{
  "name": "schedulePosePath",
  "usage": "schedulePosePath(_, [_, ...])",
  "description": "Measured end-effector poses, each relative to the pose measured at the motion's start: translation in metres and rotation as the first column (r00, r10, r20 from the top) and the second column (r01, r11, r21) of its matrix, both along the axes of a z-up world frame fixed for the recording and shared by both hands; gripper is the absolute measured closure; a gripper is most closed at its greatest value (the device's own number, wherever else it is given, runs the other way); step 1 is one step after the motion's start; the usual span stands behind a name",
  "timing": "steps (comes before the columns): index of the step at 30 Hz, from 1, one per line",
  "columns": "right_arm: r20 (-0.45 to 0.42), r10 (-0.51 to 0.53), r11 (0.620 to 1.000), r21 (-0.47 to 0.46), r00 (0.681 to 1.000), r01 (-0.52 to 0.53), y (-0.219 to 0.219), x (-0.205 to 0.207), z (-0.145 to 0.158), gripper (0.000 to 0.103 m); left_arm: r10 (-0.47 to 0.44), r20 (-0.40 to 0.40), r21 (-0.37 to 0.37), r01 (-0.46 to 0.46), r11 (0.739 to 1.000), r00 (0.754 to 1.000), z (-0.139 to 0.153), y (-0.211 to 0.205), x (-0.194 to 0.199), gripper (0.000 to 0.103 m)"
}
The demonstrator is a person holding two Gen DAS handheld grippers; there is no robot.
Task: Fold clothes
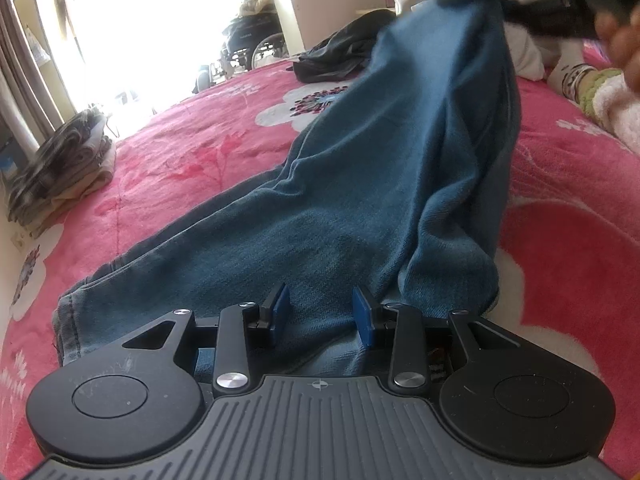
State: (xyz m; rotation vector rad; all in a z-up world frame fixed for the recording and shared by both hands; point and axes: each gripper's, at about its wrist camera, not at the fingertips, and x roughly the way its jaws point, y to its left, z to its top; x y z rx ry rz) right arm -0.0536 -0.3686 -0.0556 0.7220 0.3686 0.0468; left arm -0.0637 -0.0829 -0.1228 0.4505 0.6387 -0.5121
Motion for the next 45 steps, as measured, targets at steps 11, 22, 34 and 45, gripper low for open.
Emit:
schedulePosePath(11, [0.094, 0.154, 0.983, -0.119, 0.984, -0.142, 0.048, 0.005, 0.043, 0.087, 0.015, -0.04, -0.031, -0.016, 0.999, 0.999, 0.008, 0.005, 0.002, 0.068])
schedulePosePath(22, [0.089, 0.178, 0.981, -0.096, 0.98, -0.169, 0.04, -0.004, 0.039, 0.086, 0.063, -0.105, -0.208, -0.084, 0.975, 0.992, 0.059, 0.027, 0.058, 0.068])
schedulePosePath(34, [0.1, 0.273, 0.952, -0.171, 0.957, -0.254, 0.06, -0.019, 0.045, 0.086, 0.212, -0.289, -0.201, -0.276, 0.94, 0.934, 0.014, 0.014, 0.139, 0.067])
schedulePosePath(45, [0.093, 0.333, 0.92, -0.25, 0.938, -0.302, 0.073, -0.028, 0.051, 0.086, -0.048, -0.155, -0.183, 0.019, 0.983, 0.987, 0.025, 0.005, 0.055, 0.066])
